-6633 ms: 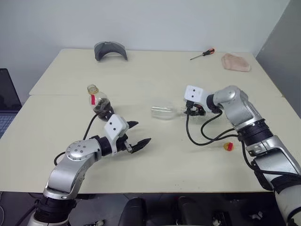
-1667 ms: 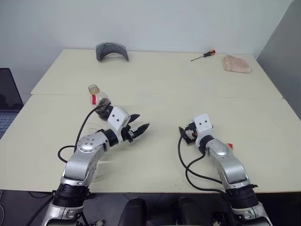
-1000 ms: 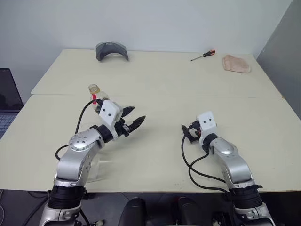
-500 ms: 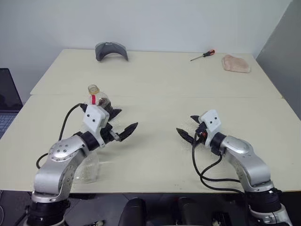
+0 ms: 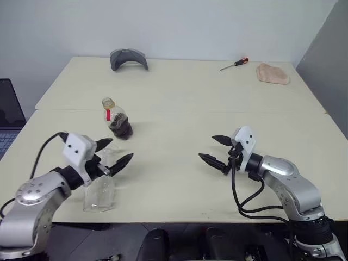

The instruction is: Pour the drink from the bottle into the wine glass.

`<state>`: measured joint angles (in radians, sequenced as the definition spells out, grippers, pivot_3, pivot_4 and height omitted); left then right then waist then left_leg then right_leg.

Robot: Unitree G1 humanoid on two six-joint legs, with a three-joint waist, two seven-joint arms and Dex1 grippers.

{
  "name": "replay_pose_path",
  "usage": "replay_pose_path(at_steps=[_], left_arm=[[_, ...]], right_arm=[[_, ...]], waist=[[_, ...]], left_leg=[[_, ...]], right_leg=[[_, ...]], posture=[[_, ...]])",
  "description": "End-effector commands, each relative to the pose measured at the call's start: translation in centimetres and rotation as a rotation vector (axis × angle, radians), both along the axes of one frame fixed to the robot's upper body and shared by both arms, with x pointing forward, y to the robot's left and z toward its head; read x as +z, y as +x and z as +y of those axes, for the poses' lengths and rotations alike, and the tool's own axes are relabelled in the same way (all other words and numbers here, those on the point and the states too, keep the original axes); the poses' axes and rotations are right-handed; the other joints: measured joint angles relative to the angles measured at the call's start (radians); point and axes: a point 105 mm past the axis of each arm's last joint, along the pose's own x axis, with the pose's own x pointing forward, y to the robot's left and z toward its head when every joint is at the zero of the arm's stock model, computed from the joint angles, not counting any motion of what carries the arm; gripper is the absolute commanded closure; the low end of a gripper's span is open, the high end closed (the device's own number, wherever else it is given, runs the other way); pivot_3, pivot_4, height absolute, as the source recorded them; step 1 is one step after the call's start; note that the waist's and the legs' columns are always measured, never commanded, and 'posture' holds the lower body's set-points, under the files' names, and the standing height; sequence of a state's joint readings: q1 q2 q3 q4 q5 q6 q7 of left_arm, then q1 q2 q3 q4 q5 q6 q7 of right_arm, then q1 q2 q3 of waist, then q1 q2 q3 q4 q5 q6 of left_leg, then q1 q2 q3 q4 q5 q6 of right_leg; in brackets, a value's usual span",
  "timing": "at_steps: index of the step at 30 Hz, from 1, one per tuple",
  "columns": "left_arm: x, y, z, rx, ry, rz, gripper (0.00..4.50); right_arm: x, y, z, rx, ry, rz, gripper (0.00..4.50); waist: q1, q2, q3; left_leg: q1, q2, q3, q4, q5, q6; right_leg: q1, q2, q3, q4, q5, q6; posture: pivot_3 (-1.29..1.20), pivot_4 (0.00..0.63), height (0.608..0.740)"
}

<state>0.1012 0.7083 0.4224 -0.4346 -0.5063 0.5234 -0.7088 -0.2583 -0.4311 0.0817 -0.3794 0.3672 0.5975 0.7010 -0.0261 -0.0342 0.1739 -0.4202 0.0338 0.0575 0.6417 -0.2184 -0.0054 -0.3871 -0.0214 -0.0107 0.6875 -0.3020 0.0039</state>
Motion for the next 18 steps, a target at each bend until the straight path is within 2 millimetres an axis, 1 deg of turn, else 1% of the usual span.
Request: replay_pose_path(at_steps=[1,2,5,6,7,9,12,13,18], left_arm=[[1.2,-0.9,1.5,0.036,0.002,-0.026,0.04],[1.4,-1.2,1.9,0.046,-0.001,-0.025,0.04],[1.5,-1.5,2.4,0.056,-0.015,-0.025,0.04],[1.5,-1.7,2.8,0.069,-0.017,-0.020,0.43],[1.4,-1.9,3.5,0.093,-0.012,-0.009,0.59],[1.2,-2.3,4.6,0.130,0.002,0.003,1.18],[0.9,-2.8,6.3,0.179,0.029,0.032,2.21],[0.6,-3.0,6.9,0.191,0.043,0.051,2.48],[-0.2,-4.1,9.1,0.234,0.096,0.113,2.48]], right_arm=[[0.8,-0.7,0.1,0.079,-0.006,-0.031,0.00],[0.8,-0.8,0.2,0.097,-0.007,-0.025,0.00],[0.7,-1.0,0.3,0.115,-0.005,-0.019,0.00],[0.8,-1.0,0.4,0.120,-0.004,-0.019,0.00],[0.9,-0.9,0.4,0.125,-0.003,-0.020,0.00],[1.0,-0.9,0.5,0.128,-0.002,-0.022,0.00],[1.1,-0.7,0.4,0.132,-0.001,-0.022,0.00],[1.2,-0.8,0.4,0.138,0.000,-0.021,0.00],[1.3,-0.8,0.3,0.151,-0.003,-0.017,0.00]], waist=[[0.000,0.000,0.000],[0.000,0.000,0.000],[0.000,0.000,0.000],[0.000,0.000,0.000],[0.000,0.000,0.000],[0.000,0.000,0.000],[0.000,0.000,0.000],[0.000,0.000,0.000],[0.000,0.000,0.000]], left_leg=[[0.000,0.000,0.000,0.000,0.000,0.000],[0.000,0.000,0.000,0.000,0.000,0.000],[-0.001,0.001,0.000,-0.001,0.000,0.000],[-0.001,0.001,0.000,-0.001,0.000,0.000],[-0.001,0.001,0.000,-0.001,0.000,0.000],[-0.001,0.001,0.000,-0.001,0.000,0.000],[-0.001,0.001,0.000,-0.001,0.000,0.000],[-0.001,0.001,0.000,-0.001,0.000,0.000],[-0.001,0.001,0.001,-0.002,0.000,0.000]], right_leg=[[0.000,0.000,0.000,-0.001,0.000,0.000],[0.000,0.000,0.000,-0.001,0.001,-0.001],[0.000,0.000,-0.001,-0.003,0.001,-0.002],[0.000,0.000,-0.001,-0.003,0.001,-0.002],[0.000,0.000,-0.001,-0.003,0.001,-0.002],[0.000,0.000,-0.001,-0.004,0.001,-0.002],[0.000,0.000,-0.001,-0.005,0.001,-0.002],[0.000,0.000,-0.001,-0.005,0.001,-0.002],[0.000,0.000,-0.001,-0.006,0.001,-0.003]], posture=[[0.00,0.150,0.740],[0.00,0.150,0.740],[0.00,0.150,0.740],[0.00,0.150,0.740],[0.00,0.150,0.740],[0.00,0.150,0.740],[0.00,0.150,0.740],[0.00,0.150,0.740],[0.00,0.150,0.740]])
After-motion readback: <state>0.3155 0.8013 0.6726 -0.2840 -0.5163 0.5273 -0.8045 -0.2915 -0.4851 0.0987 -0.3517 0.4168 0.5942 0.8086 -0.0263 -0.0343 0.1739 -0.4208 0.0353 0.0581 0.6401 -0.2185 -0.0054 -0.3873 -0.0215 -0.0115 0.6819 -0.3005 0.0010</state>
